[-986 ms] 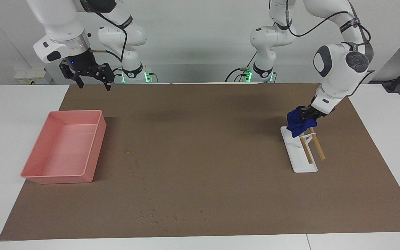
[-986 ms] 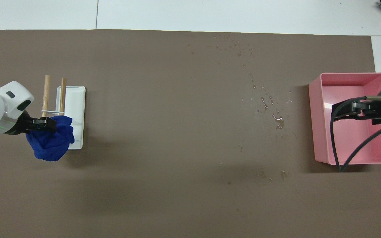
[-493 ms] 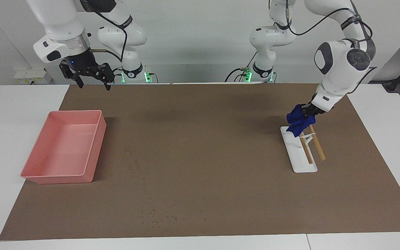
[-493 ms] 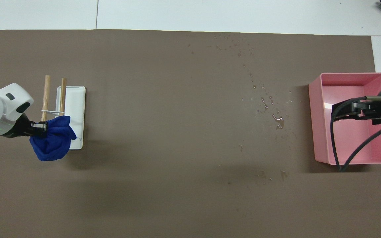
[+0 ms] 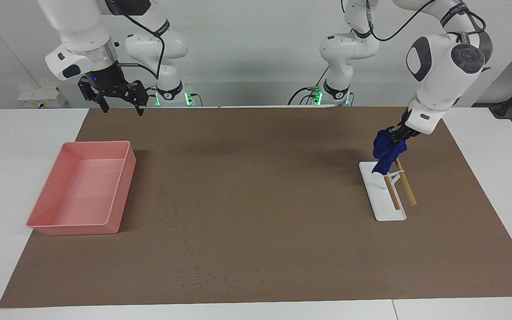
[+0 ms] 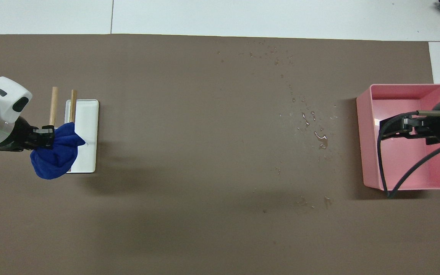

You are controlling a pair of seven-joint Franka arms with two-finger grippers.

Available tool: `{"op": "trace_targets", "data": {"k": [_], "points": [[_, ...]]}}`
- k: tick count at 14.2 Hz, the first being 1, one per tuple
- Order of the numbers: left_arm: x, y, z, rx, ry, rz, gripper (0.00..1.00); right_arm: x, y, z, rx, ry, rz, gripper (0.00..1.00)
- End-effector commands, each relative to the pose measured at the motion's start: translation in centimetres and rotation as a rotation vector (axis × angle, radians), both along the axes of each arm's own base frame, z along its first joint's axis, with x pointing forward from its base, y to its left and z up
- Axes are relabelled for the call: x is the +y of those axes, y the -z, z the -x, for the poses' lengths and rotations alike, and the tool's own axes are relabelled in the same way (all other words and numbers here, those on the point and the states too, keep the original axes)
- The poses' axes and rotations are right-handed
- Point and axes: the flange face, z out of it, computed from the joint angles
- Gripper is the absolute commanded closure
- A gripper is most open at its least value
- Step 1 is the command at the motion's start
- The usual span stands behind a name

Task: Wipe water with towel using both arms
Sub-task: 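Lower the left gripper onto the blue towel in the white tray and grasp it, then lift the blue towel with the left gripper while the right gripper approaches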

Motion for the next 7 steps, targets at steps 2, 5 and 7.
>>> {"op": "trace_targets", "data": {"k": [2,5,7], "points": [[-6.1,-1.6,-1.1,-0.021,-0.225,0.014,1.0,1.2,-0.1,0.3,-0.024,0.168,-0.044,0.0],[-10.5,-1.9,-0.7,-0.031,-0.335,0.005,1.0,3.9,0.1,0.2,-0.009,0.379,-0.12,0.0],[-14.2,-2.3,-0.2,-0.05,-0.426,0.009,1.0,5.8,0.1,0.0,0.003,0.531,-0.177,0.0]]}}
